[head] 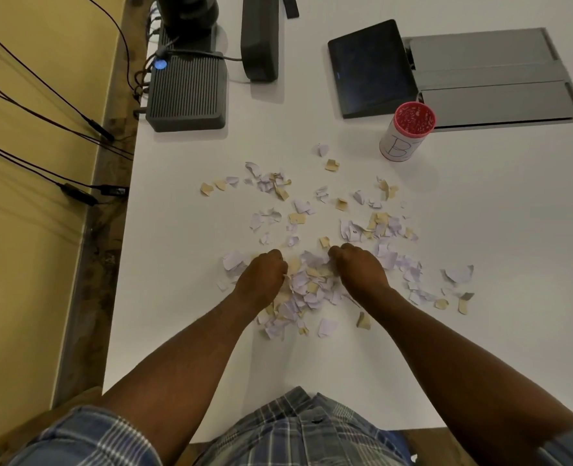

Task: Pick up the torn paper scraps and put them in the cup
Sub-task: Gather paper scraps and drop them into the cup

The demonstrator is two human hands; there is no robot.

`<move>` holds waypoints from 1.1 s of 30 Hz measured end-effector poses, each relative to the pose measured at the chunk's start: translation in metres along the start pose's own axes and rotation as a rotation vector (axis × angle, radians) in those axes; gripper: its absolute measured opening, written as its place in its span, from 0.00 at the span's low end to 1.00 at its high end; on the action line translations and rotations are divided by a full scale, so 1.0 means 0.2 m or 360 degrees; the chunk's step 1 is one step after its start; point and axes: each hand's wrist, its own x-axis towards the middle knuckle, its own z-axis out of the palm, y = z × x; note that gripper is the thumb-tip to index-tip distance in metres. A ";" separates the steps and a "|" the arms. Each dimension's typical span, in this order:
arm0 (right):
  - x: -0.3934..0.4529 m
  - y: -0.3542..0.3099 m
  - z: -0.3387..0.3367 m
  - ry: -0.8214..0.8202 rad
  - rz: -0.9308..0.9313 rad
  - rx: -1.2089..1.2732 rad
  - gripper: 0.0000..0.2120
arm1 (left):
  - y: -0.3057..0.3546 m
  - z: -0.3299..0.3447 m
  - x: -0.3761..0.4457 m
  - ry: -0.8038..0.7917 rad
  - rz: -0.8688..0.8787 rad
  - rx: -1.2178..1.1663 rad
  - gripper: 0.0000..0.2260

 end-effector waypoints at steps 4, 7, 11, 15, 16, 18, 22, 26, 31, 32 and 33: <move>0.02 0.05 -0.07 0.0193 0.0140 0.0427 0.10 | 0.00 -0.07 0.01 0.0141 -0.0041 -0.0267 0.04; 0.02 0.08 -0.18 0.0347 0.0212 0.0721 0.06 | 0.02 -0.14 0.04 0.0255 -0.0232 -0.0515 0.04; 0.05 0.17 -0.35 0.0360 0.0364 0.1039 0.04 | 0.04 -0.20 0.08 0.0294 -0.0299 -0.0669 0.06; 0.14 0.30 -0.53 0.0410 0.0498 0.1288 0.07 | 0.07 -0.24 0.13 0.0302 -0.0351 -0.0759 0.06; 0.16 0.34 -0.57 0.0460 0.0515 0.1348 0.08 | 0.07 -0.24 0.14 0.0292 -0.0369 -0.0788 0.05; 0.24 0.42 -0.66 0.0581 0.0568 0.1417 0.09 | 0.08 -0.24 0.15 0.0269 -0.0401 -0.0864 0.04; 0.44 0.57 -0.82 0.0817 0.0671 0.1358 0.12 | 0.09 -0.24 0.17 0.0242 -0.0434 -0.0891 0.04; 0.63 0.67 -0.90 0.0953 0.0695 0.1275 0.13 | 0.08 -0.22 0.16 0.0236 -0.0435 -0.0826 0.05; 0.82 0.75 -0.90 0.0930 0.0715 0.1088 0.13 | 0.05 -0.21 0.17 0.0259 -0.0451 -0.0748 0.05; 0.85 0.77 -0.89 0.0909 0.0680 0.0920 0.13 | 0.05 -0.21 0.17 0.0257 -0.0461 -0.0764 0.05; 0.88 0.78 -0.89 0.0875 0.0645 0.0730 0.13 | 0.04 -0.21 0.17 0.0253 -0.0470 -0.0774 0.05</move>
